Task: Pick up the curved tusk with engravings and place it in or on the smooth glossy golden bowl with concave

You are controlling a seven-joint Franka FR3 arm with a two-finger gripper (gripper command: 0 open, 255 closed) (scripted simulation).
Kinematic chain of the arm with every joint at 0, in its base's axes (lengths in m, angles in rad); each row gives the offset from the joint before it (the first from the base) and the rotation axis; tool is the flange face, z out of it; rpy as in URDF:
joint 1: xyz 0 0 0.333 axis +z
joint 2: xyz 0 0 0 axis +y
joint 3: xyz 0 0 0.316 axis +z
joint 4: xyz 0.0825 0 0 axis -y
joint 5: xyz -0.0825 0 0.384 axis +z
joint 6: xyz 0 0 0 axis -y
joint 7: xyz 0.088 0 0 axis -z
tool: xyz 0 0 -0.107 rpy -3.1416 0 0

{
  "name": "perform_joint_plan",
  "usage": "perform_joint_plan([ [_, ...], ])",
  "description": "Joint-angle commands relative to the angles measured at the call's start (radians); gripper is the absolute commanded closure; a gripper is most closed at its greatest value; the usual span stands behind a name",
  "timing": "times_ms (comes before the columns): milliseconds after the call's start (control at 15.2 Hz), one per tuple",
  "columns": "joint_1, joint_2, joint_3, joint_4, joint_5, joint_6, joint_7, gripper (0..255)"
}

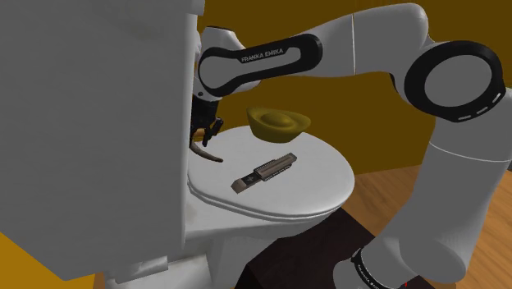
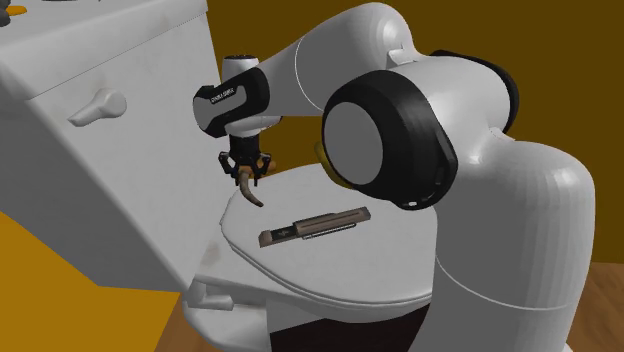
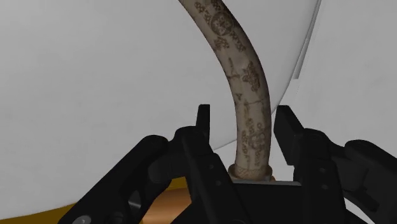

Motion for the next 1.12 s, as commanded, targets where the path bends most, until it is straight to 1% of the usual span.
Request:
perform_joint_plan([
  [0, 0.01, 0.007, 0.008, -0.006, 0.005, 0.033, 0.007, 255],
  [264, 0.01, -0.015, 0.009, 0.019, 0.01, -0.013, 0.008, 255],
  [330, 0.004, -0.013, 0.001, 0.013, 0.006, -0.008, 0.006, 255],
  [396, 0.004, -0.013, 0.001, 0.013, 0.006, -0.008, 0.006, 0],
  [528, 0.024, 0.075, -0.012, 0.186, -0.069, -0.138, -0.019, 0],
  [594, 0.027, 0.084, -0.014, 0.204, -0.075, -0.151, -0.022, 0],
  [1056, 0.031, 0.114, -0.016, 0.145, -0.084, -0.062, -0.017, 0],
])
